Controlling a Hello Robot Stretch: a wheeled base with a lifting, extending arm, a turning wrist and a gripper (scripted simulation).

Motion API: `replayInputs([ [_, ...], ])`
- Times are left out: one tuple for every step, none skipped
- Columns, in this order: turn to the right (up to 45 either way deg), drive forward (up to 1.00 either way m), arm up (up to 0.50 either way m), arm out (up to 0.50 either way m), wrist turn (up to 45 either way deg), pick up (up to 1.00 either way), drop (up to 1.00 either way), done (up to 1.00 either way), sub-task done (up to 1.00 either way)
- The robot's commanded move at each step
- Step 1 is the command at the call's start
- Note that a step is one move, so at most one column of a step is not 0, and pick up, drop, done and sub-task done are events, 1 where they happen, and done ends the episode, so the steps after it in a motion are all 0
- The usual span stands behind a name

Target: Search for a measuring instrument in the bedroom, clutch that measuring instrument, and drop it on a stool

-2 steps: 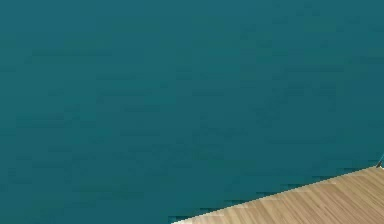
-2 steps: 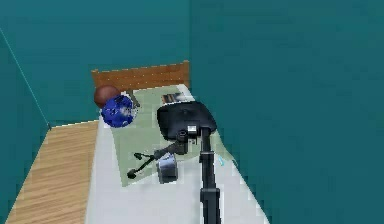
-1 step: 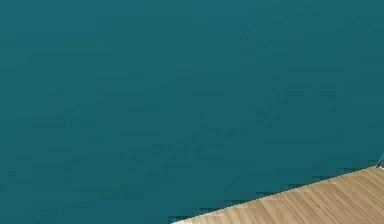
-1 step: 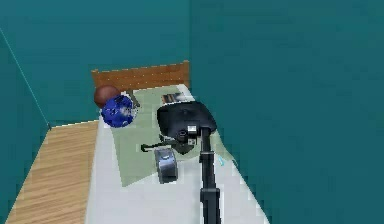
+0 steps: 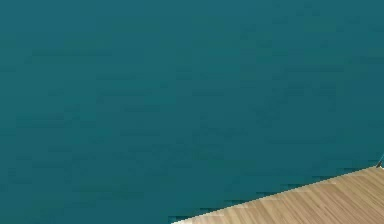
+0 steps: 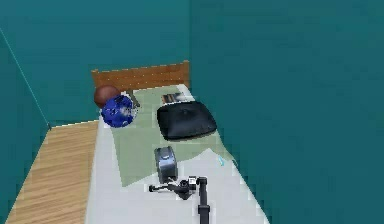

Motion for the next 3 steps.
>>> replayInputs([
  [0.0, 0.0, 0.0, 0.0, 0.0, 1.0, 0.0, 0.0, 0.0],
  [0.0, 0.0, 0.1, 0.0, 0.0, 0.0, 0.0, 0.0, 0.0],
  [0.0, 0.0, 0.5, 0.0, 0.0, 0.0, 0.0, 0.0, 0.0],
])
